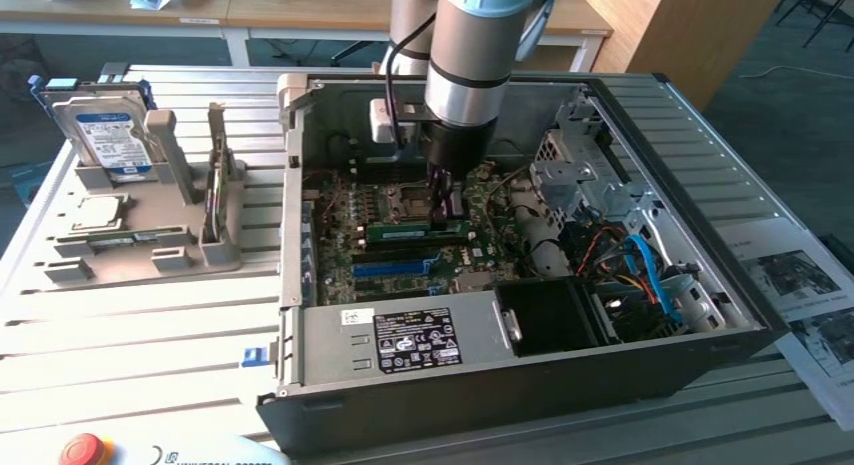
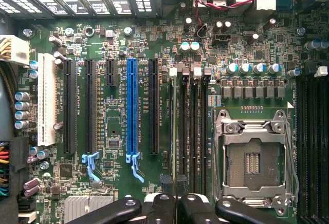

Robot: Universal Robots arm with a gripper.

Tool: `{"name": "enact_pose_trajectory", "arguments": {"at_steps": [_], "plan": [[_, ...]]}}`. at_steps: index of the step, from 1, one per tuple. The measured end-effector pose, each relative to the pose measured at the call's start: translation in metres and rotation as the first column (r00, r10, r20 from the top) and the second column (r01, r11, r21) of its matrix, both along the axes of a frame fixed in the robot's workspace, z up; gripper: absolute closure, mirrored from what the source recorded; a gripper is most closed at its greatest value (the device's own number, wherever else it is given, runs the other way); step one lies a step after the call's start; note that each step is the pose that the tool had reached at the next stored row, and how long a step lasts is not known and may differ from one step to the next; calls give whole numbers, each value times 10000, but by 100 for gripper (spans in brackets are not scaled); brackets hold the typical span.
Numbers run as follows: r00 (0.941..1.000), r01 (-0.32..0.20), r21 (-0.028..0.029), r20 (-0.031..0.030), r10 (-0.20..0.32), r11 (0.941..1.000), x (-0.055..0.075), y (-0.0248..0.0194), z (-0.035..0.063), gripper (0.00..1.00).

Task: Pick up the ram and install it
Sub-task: 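Insert the ram into the slot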

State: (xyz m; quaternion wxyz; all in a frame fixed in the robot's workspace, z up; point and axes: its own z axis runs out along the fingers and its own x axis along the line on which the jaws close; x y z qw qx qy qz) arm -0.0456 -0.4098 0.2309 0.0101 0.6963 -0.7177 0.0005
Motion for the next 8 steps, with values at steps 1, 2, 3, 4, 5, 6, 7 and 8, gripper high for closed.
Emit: {"name": "enact_pose_trajectory", "arguments": {"at_steps": [1, 2, 3, 4, 5, 6, 7, 8], "plan": [[10000, 0, 0, 0, 0, 10000, 2, 0, 0, 88], [10000, -1, -1, 0, 1, 10000, 4, 0, 0, 88], [10000, 0, -1, 0, 0, 10000, 5, 0, 0, 88], [10000, -1, 0, 0, 1, 10000, 9, 0, 0, 88], [10000, -1, -1, 0, 1, 10000, 9, 0, 0, 88], [10000, 0, 0, 0, 0, 10000, 9, 0, 0, 88], [10000, -1, 0, 0, 1, 10000, 9, 0, 0, 88], [10000, 0, -1, 0, 0, 10000, 9, 0, 0, 88]]}}
